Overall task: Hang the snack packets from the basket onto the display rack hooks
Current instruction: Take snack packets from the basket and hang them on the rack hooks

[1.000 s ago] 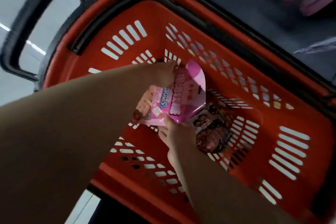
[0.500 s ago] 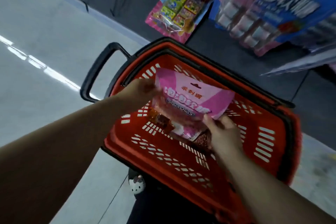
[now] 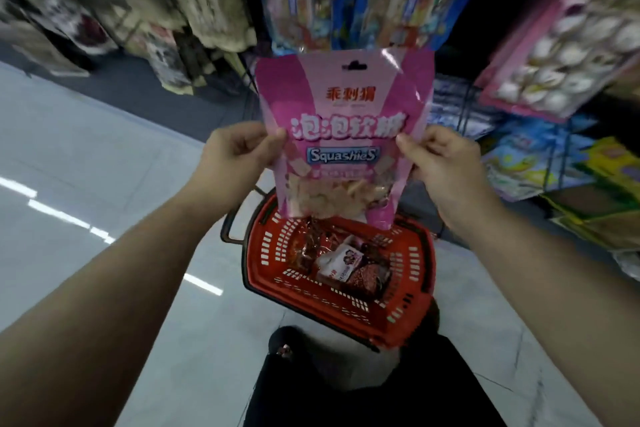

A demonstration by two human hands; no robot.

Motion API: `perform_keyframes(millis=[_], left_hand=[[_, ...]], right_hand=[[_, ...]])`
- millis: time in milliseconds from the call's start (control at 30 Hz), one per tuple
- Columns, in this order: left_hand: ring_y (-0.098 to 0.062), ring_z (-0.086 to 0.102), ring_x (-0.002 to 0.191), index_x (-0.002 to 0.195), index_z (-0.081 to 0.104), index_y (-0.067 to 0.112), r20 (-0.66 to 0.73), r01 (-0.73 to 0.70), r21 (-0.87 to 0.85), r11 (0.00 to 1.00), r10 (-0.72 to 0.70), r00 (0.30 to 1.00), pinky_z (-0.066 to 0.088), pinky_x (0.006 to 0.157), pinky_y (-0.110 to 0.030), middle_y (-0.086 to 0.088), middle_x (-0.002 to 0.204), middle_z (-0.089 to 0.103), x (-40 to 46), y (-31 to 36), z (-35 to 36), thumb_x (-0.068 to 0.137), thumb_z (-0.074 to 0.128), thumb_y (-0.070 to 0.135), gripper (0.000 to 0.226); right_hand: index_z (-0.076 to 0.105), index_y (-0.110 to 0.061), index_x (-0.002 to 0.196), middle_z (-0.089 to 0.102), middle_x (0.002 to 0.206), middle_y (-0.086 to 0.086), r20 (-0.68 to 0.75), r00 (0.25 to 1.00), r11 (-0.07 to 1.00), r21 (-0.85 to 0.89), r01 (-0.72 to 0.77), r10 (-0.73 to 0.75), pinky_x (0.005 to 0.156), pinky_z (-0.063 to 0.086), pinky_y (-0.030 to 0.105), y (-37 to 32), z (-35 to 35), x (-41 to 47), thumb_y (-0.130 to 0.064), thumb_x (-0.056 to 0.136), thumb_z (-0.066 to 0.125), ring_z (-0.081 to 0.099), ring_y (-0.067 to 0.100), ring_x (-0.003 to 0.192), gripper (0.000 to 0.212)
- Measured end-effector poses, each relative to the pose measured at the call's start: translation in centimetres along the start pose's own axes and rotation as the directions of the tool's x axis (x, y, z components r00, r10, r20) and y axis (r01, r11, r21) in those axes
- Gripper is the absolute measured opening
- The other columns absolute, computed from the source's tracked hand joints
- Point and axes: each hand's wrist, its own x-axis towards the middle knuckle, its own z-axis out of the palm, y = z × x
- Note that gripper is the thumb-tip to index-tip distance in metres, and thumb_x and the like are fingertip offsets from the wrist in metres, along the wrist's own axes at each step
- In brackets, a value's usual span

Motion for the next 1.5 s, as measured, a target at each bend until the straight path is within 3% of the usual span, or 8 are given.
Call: perform_keyframes(millis=[167,333,500,667,933,1200,1367,1500], left_hand=[[-0.034,0.071,0.083,0.092,0.068,-0.003,0.022,-0.170,-0.017,0.985,0.170,0.985,0.058,0.079,-0.052,-0.024,0.089,0.072,-1.1,13.0,-0.1,0.095,0.058,0.035,0.040],[-0.036,0.070,0.074,0.076,0.067,0.003,0.118,-0.263,0.022,0.964,0.259,0.959,0.058,0.070,-0.055,-0.019,0.077,0.071,-1.5,21.4,3.7,0.090,0.057,0.050,0.050],[-0.021,0.071,0.065,0.073,0.066,0.000,0.231,-0.384,0.166,0.908,0.343,0.911,0.058,0.066,-0.041,-0.012,0.069,0.072,-1.6,26.3,9.9,0.094,0.052,0.047,0.053],[-0.036,0.071,0.077,0.083,0.064,-0.006,0.328,-0.340,0.089,0.936,0.295,0.898,0.058,0.079,-0.053,-0.025,0.085,0.070,-1.0,28.8,14.8,0.075,0.048,0.077,0.085],[-0.041,0.068,0.080,0.090,0.065,-0.005,0.283,-0.317,0.110,0.942,0.276,0.918,0.056,0.080,-0.056,-0.027,0.091,0.068,-0.5,30.3,16.6,0.074,0.045,0.079,0.088],[-0.041,0.068,0.077,0.085,0.062,-0.009,0.205,-0.272,0.090,0.958,0.250,0.946,0.058,0.077,-0.055,-0.031,0.088,0.066,-0.2,30.2,14.9,0.075,0.047,0.074,0.085],[-0.045,0.065,0.077,0.081,0.059,-0.009,0.175,-0.260,0.110,0.959,0.238,0.955,0.054,0.080,-0.060,-0.033,0.085,0.062,0.0,29.2,12.8,0.075,0.046,0.077,0.088],[-0.038,0.061,0.063,0.077,0.057,-0.011,0.126,-0.259,0.155,0.953,0.241,0.962,0.052,0.066,-0.036,-0.033,0.079,0.061,0.5,28.7,11.3,0.089,0.050,0.062,0.074]], right_hand=[[0.055,0.000,0.077,0.056,0.083,0.028,-0.122,0.981,0.980,0.109,0.165,-0.151,0.072,0.043,0.037,-10.1,-7.4,-4.2,-0.046,0.082,0.067,0.053,0.024,0.075,0.047],[0.056,0.009,0.078,0.055,0.073,0.012,-0.307,0.930,0.955,0.144,0.258,-0.205,0.067,0.040,0.028,-13.6,-15.3,-7.8,-0.026,0.089,0.065,0.050,0.014,0.069,0.038],[0.061,0.002,0.077,0.066,0.075,0.020,-0.444,0.878,0.964,0.101,0.246,-0.178,0.073,0.054,0.045,-12.8,-22.1,-9.9,-0.030,0.087,0.067,0.064,0.025,0.072,0.034],[0.064,0.001,0.084,0.069,0.079,0.023,-0.537,0.835,0.961,0.148,0.233,-0.120,0.077,0.057,0.052,-12.4,-26.8,-10.1,-0.032,0.087,0.068,0.069,0.036,0.081,0.034],[0.068,-0.012,0.081,0.073,0.078,0.010,-0.505,0.850,0.966,0.110,0.233,-0.148,0.078,0.058,0.050,-12.4,-29.4,-8.6,-0.034,0.086,0.068,0.071,0.026,0.080,0.023],[0.068,-0.006,0.084,0.074,0.074,-0.001,-0.417,0.890,0.965,0.097,0.245,-0.184,0.065,0.056,0.027,-13.6,-28.1,-6.9,-0.032,0.088,0.065,0.071,0.009,0.072,0.026],[0.070,-0.009,0.077,0.074,0.076,0.003,-0.371,0.909,0.968,0.083,0.235,-0.189,0.075,0.058,0.044,-13.9,-26.4,-5.9,-0.032,0.084,0.069,0.071,0.018,0.076,0.024],[0.068,-0.007,0.072,0.072,0.073,0.003,-0.342,0.916,0.968,0.054,0.245,-0.212,0.073,0.057,0.045,-14.7,-25.1,-5.5,-0.029,0.084,0.069,0.069,0.018,0.072,0.026]])
